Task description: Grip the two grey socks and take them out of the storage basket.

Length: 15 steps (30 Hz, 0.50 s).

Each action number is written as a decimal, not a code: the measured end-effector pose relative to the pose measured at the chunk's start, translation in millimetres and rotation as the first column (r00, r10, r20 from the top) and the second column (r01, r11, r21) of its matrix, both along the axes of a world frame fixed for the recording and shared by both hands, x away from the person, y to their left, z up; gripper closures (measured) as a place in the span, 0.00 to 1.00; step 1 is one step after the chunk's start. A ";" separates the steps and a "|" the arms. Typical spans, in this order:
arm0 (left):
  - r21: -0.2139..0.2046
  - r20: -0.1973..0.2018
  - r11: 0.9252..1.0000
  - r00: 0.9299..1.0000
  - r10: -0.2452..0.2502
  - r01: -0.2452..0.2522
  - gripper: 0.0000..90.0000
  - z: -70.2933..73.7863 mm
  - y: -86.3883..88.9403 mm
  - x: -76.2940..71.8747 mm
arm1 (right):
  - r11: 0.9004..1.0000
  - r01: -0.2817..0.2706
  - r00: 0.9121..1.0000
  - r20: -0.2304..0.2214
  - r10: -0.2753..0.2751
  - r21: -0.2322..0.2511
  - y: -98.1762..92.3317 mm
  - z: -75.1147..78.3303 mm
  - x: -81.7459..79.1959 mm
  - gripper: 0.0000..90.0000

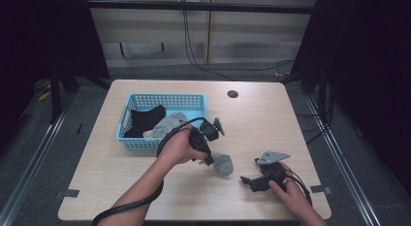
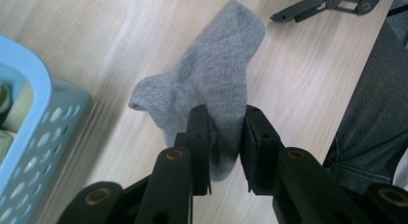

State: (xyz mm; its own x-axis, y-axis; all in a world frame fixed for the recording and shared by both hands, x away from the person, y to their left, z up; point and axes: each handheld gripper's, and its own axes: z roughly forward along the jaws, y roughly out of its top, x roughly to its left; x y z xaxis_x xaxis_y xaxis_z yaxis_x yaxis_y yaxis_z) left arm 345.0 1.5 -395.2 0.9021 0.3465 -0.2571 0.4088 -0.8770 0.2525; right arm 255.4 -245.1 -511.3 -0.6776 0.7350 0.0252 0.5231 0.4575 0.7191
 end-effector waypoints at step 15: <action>-0.014 0.034 0.999 0.998 0.050 -0.049 0.58 9.8 18.7 4.1 | 1.000 0.003 1.000 -0.005 -0.003 0.002 0.2 0.2 -0.2 0.11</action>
